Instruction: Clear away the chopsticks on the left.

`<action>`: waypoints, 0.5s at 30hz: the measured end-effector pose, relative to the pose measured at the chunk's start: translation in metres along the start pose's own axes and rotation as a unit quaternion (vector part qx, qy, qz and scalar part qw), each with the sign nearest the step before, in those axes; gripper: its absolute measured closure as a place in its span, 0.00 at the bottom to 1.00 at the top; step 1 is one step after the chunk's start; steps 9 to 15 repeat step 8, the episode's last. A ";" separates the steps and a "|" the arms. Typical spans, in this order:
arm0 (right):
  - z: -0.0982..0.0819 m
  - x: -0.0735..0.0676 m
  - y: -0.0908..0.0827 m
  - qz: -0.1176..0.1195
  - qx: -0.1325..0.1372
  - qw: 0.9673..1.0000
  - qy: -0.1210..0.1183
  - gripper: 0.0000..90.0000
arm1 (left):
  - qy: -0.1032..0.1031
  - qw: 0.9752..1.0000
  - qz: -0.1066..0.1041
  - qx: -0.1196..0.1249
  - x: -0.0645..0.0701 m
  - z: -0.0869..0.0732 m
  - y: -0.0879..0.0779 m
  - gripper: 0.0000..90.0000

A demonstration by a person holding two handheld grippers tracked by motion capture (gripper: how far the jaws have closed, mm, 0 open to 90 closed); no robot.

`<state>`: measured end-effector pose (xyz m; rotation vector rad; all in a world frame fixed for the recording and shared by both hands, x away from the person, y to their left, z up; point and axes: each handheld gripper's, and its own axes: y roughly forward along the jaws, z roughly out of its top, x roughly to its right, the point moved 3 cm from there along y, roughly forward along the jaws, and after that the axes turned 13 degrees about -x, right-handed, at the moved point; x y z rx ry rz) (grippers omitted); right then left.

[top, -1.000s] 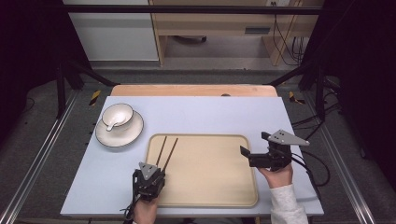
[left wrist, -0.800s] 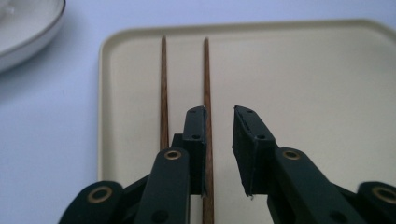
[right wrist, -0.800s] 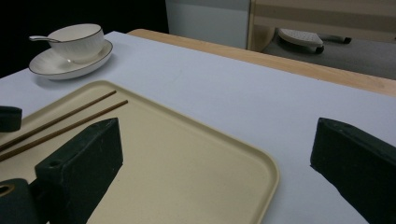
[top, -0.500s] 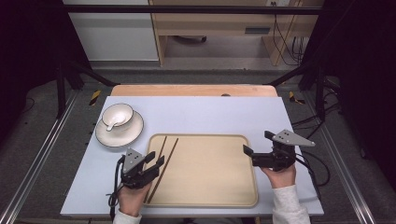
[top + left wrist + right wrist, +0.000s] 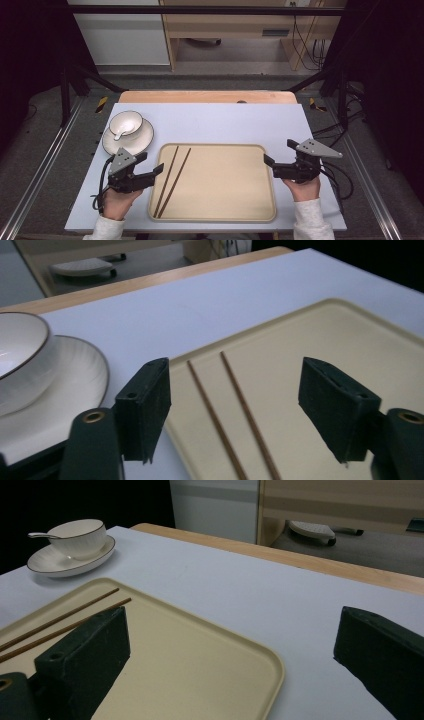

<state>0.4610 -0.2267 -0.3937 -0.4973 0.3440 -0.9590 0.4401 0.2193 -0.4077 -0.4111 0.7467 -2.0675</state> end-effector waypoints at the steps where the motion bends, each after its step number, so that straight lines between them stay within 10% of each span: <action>1: 0.000 0.000 0.000 0.000 0.001 1.000 0.000 0.02 | -0.001 1.000 -0.002 -0.001 -0.002 -0.001 0.000 0.29; 15: -0.001 0.002 -0.001 -0.003 0.001 1.000 0.007 0.02 | -0.012 1.000 0.011 0.006 -0.014 -0.013 -0.006 0.25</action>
